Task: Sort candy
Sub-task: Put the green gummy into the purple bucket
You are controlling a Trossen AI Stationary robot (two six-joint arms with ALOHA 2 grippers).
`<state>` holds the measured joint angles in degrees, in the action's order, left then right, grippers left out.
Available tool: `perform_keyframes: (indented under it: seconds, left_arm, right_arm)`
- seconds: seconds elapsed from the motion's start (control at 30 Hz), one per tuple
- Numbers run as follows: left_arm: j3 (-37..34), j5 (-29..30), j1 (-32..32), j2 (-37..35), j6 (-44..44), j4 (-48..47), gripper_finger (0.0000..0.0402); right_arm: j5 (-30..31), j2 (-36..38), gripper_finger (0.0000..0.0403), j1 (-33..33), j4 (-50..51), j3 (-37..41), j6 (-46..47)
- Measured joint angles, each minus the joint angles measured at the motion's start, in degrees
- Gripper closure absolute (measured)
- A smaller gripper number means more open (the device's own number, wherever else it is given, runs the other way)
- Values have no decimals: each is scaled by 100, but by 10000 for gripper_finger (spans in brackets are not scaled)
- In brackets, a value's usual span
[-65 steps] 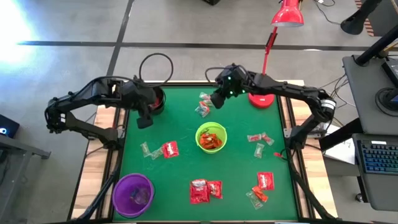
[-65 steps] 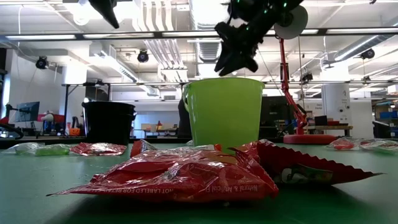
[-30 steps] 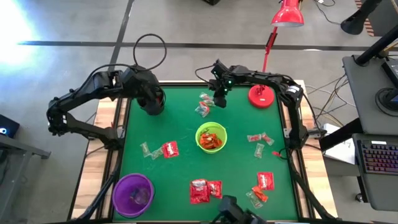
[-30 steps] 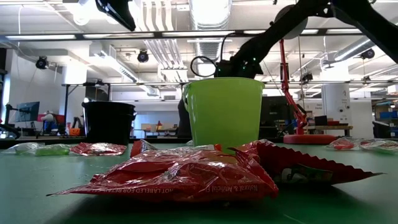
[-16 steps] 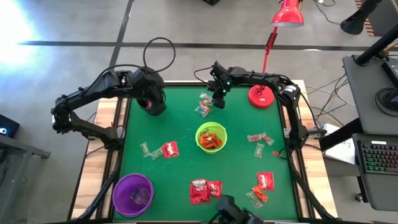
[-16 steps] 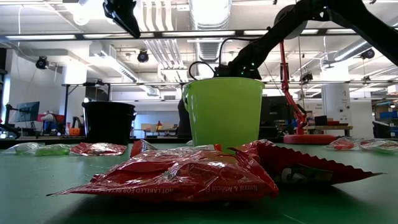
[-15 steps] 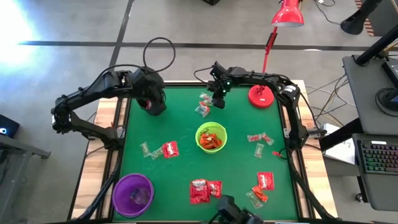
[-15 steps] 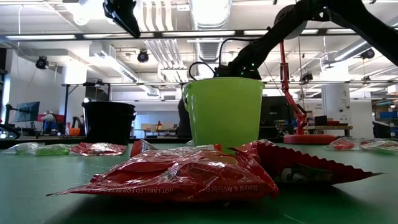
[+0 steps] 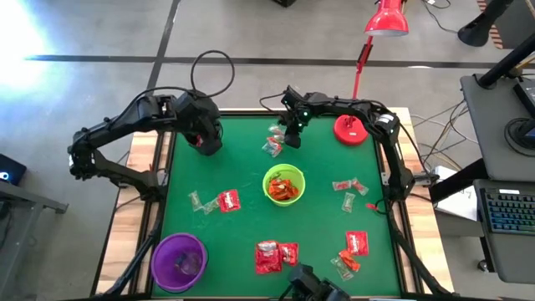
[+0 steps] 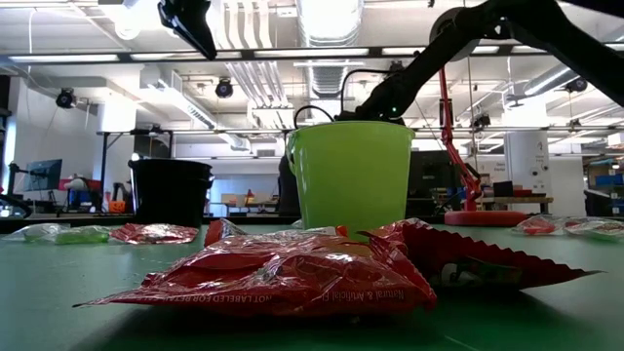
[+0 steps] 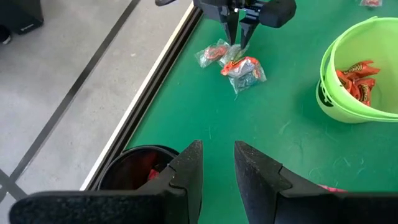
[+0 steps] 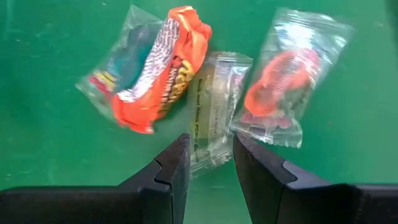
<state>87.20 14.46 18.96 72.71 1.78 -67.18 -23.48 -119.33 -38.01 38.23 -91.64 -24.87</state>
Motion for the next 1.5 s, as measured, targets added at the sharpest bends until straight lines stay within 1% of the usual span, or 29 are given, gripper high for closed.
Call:
perform_keyframes:
  seconds: [0.33, 0.73, 0.83, 1.0, 1.03, 1.23, 1.5]
  left_arm:
    - [0, -1, 0, -39, 7, -30, 326]
    - [-1, -2, 0, -42, 36, -26, 326]
    - [0, -2, 0, -42, 50, -23, 326]
    - [0, -2, 0, -42, 50, -23, 326]
    - [0, -2, 0, -42, 50, -23, 326]
    - [0, -2, 2, -44, 50, -41, 326]
    - [-1, -2, 0, -48, 48, -104, 326]
  right_arm:
    - [-11, -52, 304, 25, -13, 0, 241]
    - [-3, -52, 308, 25, -172, 0, 470]
    - [2, -52, 327, 25, -177, 0, 642]
    - [7, -67, 384, 25, -197, 0, 863]
    - [8, -72, 388, 25, -196, 0, 887]
    - [188, -76, 394, 25, -190, 0, 1017]
    - [208, -45, 394, -16, -126, 0, 993]
